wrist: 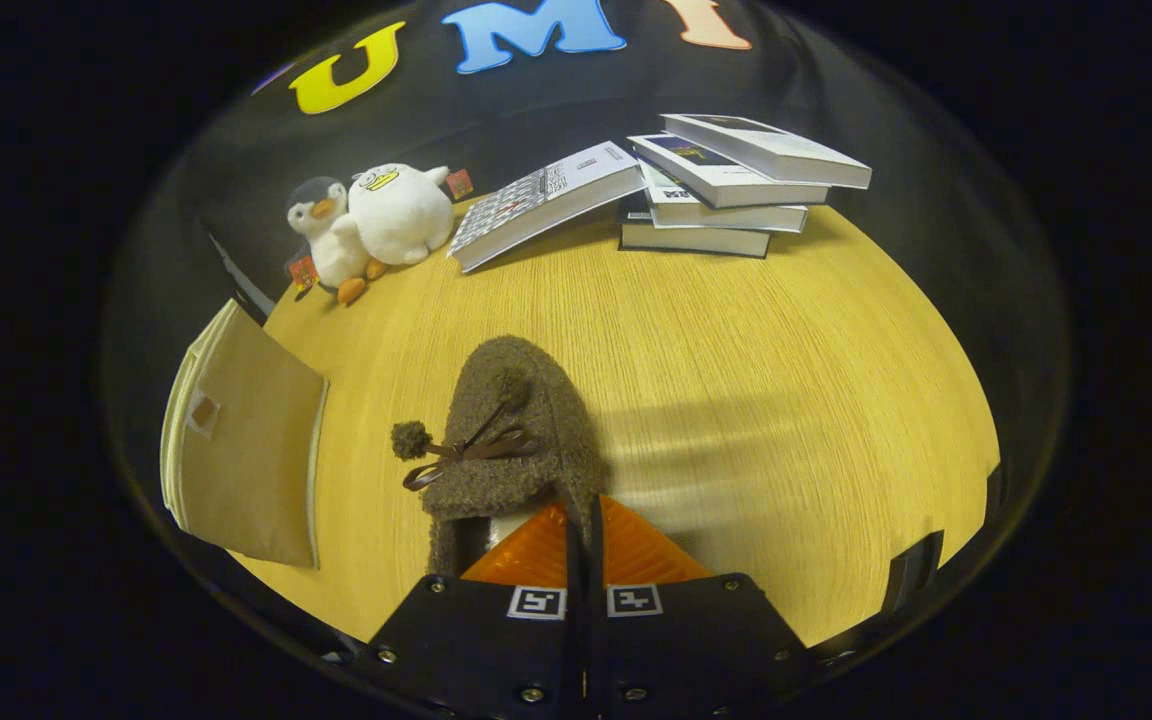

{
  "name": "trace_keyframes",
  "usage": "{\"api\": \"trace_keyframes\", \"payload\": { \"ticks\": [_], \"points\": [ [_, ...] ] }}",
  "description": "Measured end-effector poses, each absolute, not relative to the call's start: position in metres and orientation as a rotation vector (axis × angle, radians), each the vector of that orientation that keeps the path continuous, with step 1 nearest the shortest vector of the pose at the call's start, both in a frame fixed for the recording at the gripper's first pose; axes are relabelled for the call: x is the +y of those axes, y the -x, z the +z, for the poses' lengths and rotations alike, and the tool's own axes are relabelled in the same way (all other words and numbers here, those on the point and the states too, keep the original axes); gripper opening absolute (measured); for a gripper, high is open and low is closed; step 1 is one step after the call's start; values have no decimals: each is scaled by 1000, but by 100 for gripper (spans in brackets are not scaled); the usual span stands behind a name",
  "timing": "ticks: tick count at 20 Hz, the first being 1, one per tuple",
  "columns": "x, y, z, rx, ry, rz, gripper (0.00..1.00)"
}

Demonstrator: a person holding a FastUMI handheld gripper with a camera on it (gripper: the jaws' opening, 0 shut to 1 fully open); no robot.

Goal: Open the storage box then place both shoes into the box .Put the left shoe in first, then the right shoe, with the right side of both shoes facing outward in a uniform manner.

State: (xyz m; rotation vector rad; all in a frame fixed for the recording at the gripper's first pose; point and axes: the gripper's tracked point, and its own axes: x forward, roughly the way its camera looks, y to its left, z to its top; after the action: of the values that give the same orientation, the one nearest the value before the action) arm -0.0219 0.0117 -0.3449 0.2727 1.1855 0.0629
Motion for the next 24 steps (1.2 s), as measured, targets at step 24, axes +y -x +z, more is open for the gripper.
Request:
{"api": "trace_keyframes", "payload": {
  "ticks": [24],
  "points": [
    [180, -24, -197, 1054, -482, 143, 1]
  ]
}}
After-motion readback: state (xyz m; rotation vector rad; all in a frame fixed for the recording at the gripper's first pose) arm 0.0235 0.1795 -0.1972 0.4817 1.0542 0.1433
